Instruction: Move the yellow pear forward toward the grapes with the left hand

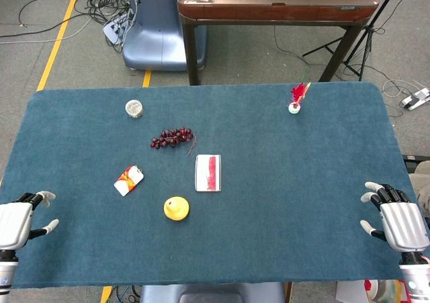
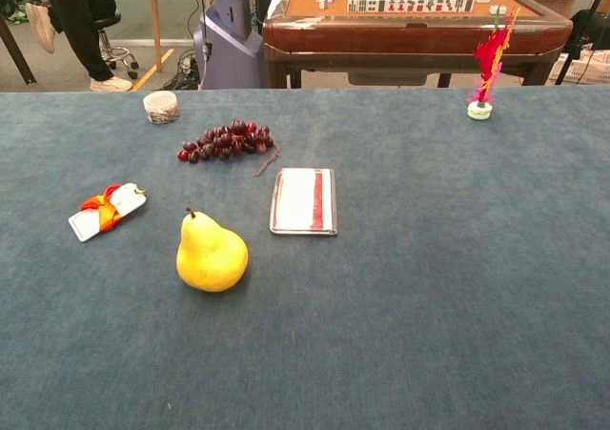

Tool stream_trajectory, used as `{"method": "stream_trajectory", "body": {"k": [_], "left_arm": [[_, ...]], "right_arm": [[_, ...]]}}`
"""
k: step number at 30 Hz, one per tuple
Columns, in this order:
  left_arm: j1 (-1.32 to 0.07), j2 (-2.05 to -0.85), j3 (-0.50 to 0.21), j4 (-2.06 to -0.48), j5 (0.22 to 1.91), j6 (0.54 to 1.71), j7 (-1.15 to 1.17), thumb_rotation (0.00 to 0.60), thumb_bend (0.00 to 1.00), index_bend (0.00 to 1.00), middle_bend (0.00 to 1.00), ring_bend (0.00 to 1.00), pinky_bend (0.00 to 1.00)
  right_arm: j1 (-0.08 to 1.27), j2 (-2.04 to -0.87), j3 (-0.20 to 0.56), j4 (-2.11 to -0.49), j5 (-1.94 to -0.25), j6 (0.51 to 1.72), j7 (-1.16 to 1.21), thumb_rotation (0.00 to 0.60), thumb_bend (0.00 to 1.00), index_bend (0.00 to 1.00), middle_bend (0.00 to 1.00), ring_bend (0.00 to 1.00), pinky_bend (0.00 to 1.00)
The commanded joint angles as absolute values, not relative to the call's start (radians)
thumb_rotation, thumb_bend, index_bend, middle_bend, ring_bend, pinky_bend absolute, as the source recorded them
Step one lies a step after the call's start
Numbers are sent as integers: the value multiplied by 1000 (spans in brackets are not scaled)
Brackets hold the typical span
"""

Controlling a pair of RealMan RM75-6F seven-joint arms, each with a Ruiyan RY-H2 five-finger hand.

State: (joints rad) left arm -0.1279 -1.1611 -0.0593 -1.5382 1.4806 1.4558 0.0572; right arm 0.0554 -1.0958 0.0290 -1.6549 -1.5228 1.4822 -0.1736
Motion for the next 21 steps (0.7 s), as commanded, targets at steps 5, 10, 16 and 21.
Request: {"method": "stream_trajectory", "body": {"k": [5,10,16,21], "left_arm": [[-122,-1158,-54,-1535,1497,1473,9,600,28,419,499,416,650],[-117,-1161,-45,-1540,1523,1491,1,600,28,466,569,514,736],[-115,-1195,-31,-1520,1608,1550,-4,600,28,666,801,770,954],[-138,-1230,-16,-1523,1677,1561,-78,600,28,822,978,905,1000]], "right_arm": [[60,-1092,28,-1665,-1539,1481,-172,600,104,442,277,206,317],[66,-1084,31,-1673,-1551,1482,-163,600,103,441,280,209,319],[67,-1077,38,-1681,-1558,1496,-161,600,103,455,292,215,325],[66,-1074,41,-1682,-1554,1498,-157,600,103,457,300,215,325]]}}
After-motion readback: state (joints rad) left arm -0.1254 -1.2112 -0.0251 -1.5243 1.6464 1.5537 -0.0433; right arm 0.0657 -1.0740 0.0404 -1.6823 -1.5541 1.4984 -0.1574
